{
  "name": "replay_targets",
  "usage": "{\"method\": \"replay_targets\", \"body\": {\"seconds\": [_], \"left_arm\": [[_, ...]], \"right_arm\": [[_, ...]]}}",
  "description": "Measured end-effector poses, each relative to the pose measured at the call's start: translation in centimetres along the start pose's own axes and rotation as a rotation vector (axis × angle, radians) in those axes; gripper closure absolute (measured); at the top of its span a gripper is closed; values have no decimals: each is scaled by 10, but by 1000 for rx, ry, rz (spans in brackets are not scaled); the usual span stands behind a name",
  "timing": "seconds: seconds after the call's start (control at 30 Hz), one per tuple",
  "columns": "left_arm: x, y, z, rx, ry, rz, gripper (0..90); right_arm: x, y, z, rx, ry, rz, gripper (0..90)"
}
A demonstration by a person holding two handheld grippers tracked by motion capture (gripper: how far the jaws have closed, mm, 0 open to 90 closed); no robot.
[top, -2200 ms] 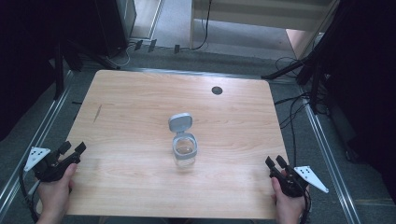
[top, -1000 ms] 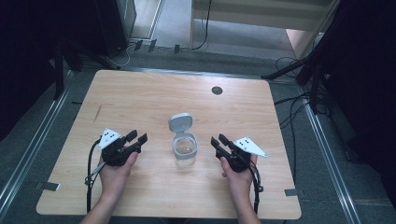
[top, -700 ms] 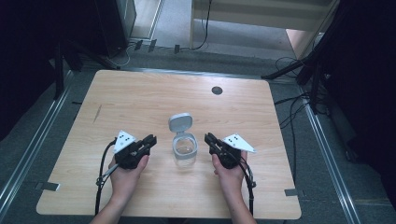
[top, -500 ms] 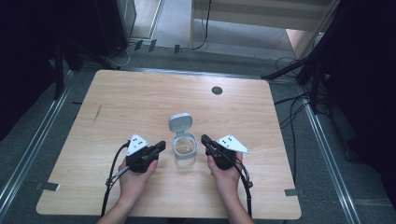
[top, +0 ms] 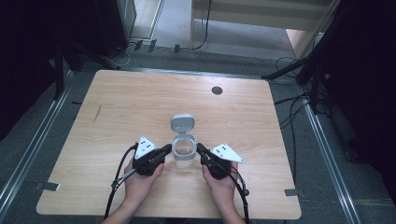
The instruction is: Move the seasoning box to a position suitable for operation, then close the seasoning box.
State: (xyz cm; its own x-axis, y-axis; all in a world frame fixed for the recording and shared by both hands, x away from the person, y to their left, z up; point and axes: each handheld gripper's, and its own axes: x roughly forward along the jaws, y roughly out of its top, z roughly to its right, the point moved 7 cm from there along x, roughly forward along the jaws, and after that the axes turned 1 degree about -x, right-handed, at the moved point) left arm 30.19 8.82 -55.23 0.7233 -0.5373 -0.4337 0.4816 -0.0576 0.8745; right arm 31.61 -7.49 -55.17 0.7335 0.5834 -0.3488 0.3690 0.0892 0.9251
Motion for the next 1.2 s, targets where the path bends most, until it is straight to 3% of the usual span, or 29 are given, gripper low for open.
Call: {"method": "replay_targets", "body": {"seconds": [0.27, 0.43, 0.5, 0.53, 0.57, 0.6, 0.8, 0.83, 0.87, 0.93, 0.97, 1.03, 1.13, 1.2], "left_arm": [[-2, -3, 0, 11, 4, -6, 894], [-6, -4, -11, -6, -3, 10, 726], [-15, -4, -32, -29, 5, 55, 670], [-15, -4, -32, -29, 5, 55, 641], [-23, -6, -47, -60, 8, 74, 613], [-23, -6, -47, -60, 8, 74, 605], [-52, -15, -90, -20, 57, 87, 574], [-52, -15, -90, -20, 57, 87, 558], [-66, -17, -105, -25, 92, 113, 533], [-81, -19, -121, -38, 125, 137, 487], [-81, -19, -121, -38, 125, 137, 479], [-104, -22, -144, -77, 160, 167, 441], [-118, -29, -157, -96, 176, 176, 406], [-124, -41, -167, -107, 204, 144, 391]], "right_arm": [[-5, -1, -6, -26, -4, -3, 876], [-3, 6, 8, -16, -31, 13, 879], [-2, 11, 13, -4, -24, 12, 885], [-2, 11, 13, -4, -24, 12, 885], [-3, 15, 16, 13, -17, 19, 889], [-3, 15, 16, 13, -17, 19, 889], [-4, 17, 18, -2, -21, 19, 889], [-4, 17, 18, -2, -21, 19, 889], [-5, 20, 20, 0, -19, 13, 889], [-5, 24, 23, -3, -17, 11, 889], [-5, 24, 23, -3, -17, 11, 889], [-3, 33, 28, -13, -7, 5, 889], [-1, 39, 32, -15, -5, -1, 889], [4, 49, 37, -9, 0, 0, 889]]}}
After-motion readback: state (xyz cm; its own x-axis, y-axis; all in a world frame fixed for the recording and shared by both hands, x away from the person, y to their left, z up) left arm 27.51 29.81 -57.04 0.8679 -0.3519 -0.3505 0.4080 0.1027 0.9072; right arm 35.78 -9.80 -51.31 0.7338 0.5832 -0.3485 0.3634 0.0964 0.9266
